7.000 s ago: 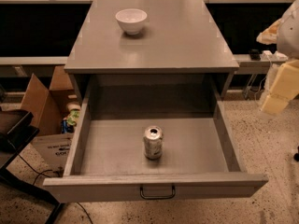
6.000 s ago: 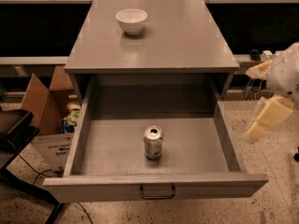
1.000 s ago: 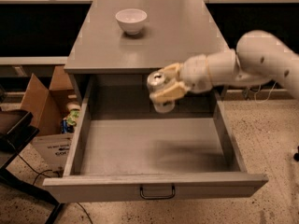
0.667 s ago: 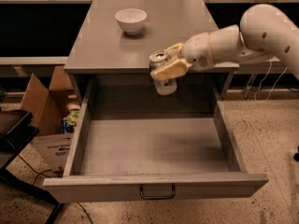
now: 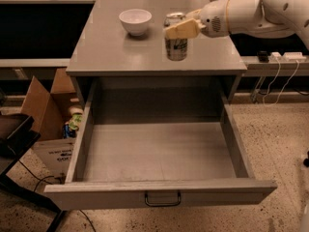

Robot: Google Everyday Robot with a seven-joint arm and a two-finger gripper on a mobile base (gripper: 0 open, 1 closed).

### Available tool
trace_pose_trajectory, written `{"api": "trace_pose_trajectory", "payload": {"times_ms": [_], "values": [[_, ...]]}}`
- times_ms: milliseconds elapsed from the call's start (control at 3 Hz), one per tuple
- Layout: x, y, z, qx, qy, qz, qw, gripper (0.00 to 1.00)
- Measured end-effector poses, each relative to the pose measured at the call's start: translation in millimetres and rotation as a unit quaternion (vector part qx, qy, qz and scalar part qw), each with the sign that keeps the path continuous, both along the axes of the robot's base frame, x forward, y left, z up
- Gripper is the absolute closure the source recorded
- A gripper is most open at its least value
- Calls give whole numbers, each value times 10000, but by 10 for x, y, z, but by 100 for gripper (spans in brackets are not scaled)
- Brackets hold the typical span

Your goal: Pick 7up can from top drawer and place on counter

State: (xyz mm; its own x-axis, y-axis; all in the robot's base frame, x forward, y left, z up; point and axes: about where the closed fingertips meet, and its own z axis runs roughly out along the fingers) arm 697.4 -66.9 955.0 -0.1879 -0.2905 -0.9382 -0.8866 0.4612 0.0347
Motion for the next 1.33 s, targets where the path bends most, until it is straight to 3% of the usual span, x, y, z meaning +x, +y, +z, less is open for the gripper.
{"api": "trace_pose_trajectory", "payload": {"times_ms": [333,667,1000,1333], "values": [[246,-177,9,476,-208,-466,9976,100],[356,-227,-125,713,-778,-404,9936,100],[392,-144,-370,672,-1331,-163,9887,100],[421,28,-596,260,-1590,-6,9869,100]]}}
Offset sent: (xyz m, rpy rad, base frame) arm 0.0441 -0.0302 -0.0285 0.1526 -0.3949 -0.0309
